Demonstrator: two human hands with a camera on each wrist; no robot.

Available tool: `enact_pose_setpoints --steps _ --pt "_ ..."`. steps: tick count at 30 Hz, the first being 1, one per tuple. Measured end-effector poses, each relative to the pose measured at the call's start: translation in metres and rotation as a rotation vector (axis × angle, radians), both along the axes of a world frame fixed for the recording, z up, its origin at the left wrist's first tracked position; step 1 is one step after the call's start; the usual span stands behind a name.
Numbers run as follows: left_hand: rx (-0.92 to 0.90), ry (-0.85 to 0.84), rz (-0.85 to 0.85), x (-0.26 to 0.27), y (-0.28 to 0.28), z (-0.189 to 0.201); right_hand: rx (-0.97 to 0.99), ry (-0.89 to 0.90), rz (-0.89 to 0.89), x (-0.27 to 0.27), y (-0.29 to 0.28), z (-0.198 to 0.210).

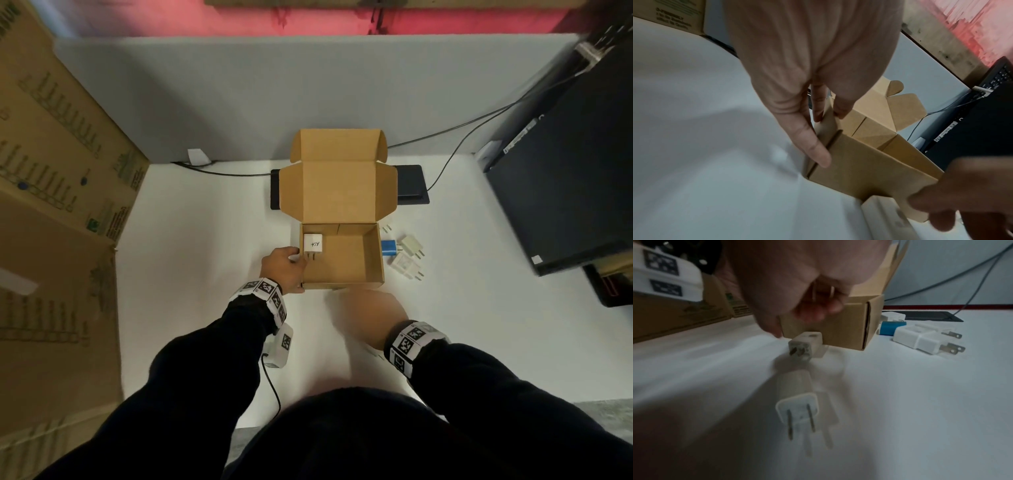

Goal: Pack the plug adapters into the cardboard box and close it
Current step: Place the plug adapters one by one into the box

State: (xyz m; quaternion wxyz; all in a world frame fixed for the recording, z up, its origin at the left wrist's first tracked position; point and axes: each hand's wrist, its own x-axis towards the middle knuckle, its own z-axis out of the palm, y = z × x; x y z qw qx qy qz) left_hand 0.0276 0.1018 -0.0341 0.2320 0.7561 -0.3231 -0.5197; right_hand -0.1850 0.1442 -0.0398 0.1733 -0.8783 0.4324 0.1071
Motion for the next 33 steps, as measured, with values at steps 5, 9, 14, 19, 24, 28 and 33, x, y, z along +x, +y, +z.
enact_pose_setpoints --steps 5,9,14,19,24,28,33 --pt "0.020 0.023 0.021 -0.001 -0.005 -0.004 0.169 0.049 -0.112 -0.005 0.004 -0.003" --pt "0.075 0.042 -0.001 0.004 -0.016 -0.004 0.163 0.019 -0.078 -0.003 -0.005 -0.008" --pt "0.107 0.013 -0.009 0.009 -0.025 -0.002 0.146 -0.010 0.036 0.005 -0.015 -0.005" --pt "0.095 0.008 0.008 0.016 -0.032 -0.001 0.011 -0.420 0.013 0.013 -0.030 0.011" --pt "0.096 0.093 0.043 0.017 -0.038 -0.009 0.150 -0.475 -0.157 0.033 -0.080 0.025" --pt "0.089 0.149 0.069 0.015 -0.041 -0.007 0.373 -0.317 -0.265 0.045 -0.107 0.020" --pt "0.094 0.180 0.075 0.015 -0.044 -0.015 0.489 -0.317 -0.386 0.052 -0.120 0.003"
